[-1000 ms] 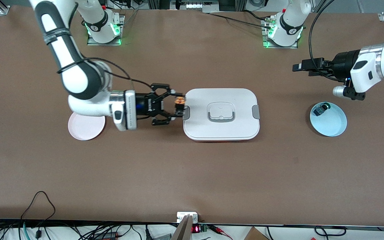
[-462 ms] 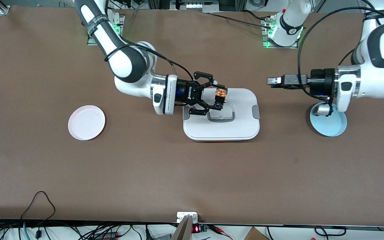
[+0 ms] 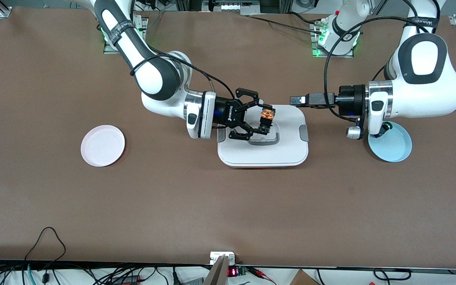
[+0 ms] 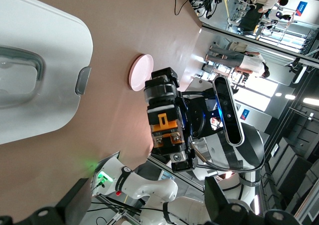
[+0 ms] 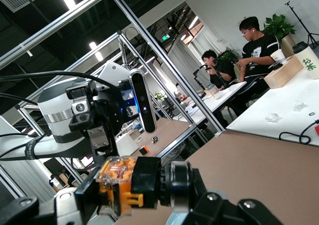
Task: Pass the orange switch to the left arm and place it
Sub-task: 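Hold the switch above the box and close the left gripper on it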
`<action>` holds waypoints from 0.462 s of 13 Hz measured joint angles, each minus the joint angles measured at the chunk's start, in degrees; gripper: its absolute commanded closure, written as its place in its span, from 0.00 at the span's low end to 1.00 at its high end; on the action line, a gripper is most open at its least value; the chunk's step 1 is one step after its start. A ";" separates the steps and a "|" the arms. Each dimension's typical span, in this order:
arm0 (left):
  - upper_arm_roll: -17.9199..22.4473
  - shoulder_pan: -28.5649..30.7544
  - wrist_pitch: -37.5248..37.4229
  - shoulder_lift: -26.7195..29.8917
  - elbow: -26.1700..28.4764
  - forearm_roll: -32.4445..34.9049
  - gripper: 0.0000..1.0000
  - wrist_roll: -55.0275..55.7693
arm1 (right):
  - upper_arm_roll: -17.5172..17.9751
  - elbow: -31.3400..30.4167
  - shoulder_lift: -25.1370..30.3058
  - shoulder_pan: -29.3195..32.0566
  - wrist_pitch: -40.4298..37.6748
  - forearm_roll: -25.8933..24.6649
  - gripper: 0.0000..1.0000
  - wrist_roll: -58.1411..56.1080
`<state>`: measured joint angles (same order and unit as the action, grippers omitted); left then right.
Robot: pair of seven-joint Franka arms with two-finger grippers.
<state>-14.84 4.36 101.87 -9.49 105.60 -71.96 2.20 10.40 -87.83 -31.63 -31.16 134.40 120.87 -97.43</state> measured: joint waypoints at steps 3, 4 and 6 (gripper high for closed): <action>0.02 0.05 2.49 -2.97 0.08 -5.60 0.00 -0.08 | -0.03 0.51 -0.39 0.00 0.00 0.01 0.98 -0.50; 0.01 0.04 3.31 -3.87 -0.15 -5.92 0.00 -0.12 | -0.04 0.52 -0.40 0.00 0.01 0.01 0.98 -1.87; -0.15 -0.83 5.17 -5.45 -1.49 -5.98 0.00 -0.14 | -0.04 0.52 -0.57 0.00 0.03 0.01 0.98 -4.71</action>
<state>-14.99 3.53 107.05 -14.94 104.11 -77.94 2.06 10.36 -87.31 -32.20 -31.16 134.43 120.88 -102.14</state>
